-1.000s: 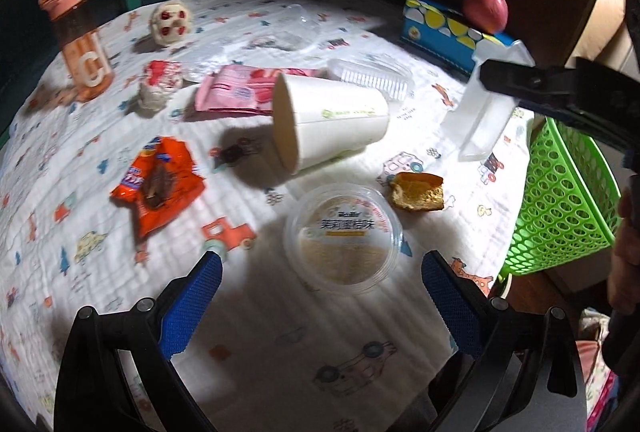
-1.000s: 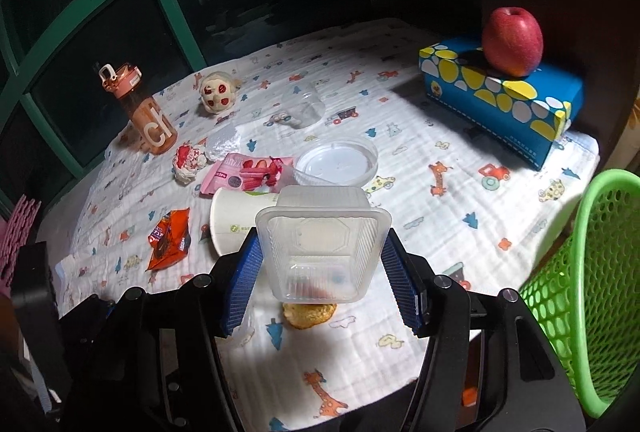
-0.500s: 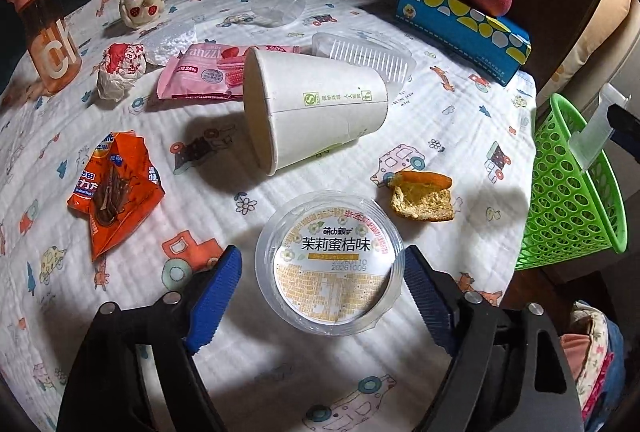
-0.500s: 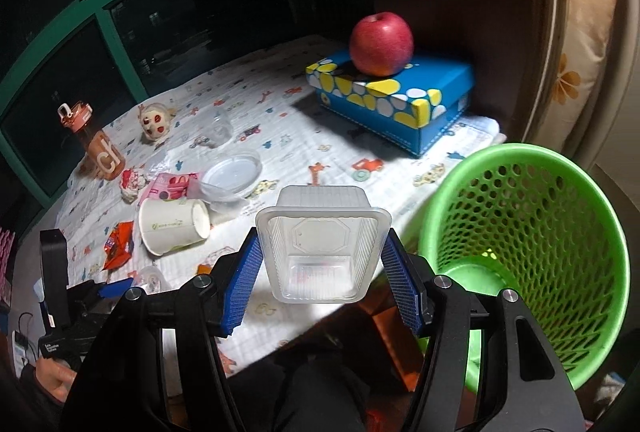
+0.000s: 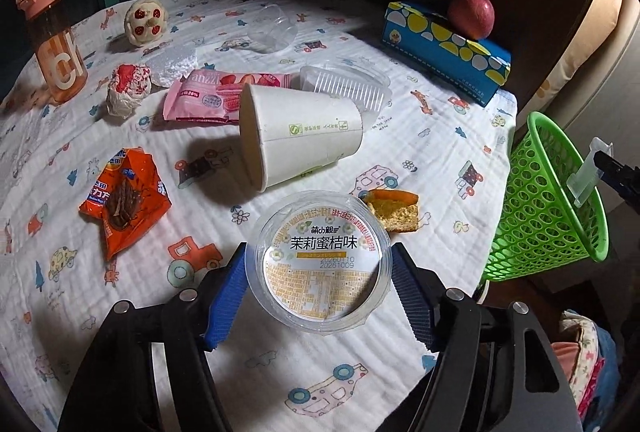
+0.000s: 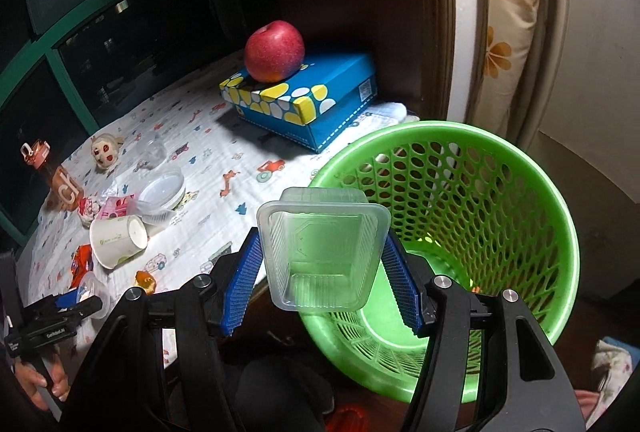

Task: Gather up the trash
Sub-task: 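Carry the tray and jelly cup into the green wastebasket and release both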

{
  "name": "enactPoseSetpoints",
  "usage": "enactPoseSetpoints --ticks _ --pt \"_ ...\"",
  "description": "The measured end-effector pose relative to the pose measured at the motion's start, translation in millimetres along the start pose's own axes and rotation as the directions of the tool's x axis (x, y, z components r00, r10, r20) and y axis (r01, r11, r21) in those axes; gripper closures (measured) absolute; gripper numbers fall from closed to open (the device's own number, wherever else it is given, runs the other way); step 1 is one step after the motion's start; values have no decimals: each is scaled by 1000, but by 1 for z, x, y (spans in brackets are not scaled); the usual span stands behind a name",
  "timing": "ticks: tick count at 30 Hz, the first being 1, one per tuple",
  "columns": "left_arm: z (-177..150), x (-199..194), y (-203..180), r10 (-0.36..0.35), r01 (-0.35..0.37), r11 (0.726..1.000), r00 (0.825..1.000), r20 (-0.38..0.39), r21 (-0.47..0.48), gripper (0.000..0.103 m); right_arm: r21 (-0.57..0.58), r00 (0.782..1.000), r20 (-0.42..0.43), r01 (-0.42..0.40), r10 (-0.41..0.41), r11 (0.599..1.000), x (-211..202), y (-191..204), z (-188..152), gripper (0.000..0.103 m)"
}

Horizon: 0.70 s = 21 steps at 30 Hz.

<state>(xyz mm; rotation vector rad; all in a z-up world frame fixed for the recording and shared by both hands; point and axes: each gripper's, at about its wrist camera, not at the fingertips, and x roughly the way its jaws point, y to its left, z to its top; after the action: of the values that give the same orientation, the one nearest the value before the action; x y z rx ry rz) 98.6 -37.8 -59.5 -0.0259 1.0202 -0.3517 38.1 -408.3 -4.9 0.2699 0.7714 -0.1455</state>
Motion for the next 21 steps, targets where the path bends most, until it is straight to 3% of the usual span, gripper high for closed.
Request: enactPoseSetpoints --ticks 5,16,18,21 --pt "12 -15 -21 -19 17 999 999 32 36 36 26 999 -15 38 -38 999 5 -23 -2 43" --pt "54 -22 -101 -138 127 980 989 59 152 36 71 990 -109 102 -94 992 24 -70 -24 42" --pt "62 -23 -118 -152 138 973 986 67 183 36 83 990 -109 100 -91 992 23 -76 -25 33" --pt "75 -22 -147 -176 156 960 982 69 232 36 94 991 -97 106 -97 990 18 -84 -26 31"
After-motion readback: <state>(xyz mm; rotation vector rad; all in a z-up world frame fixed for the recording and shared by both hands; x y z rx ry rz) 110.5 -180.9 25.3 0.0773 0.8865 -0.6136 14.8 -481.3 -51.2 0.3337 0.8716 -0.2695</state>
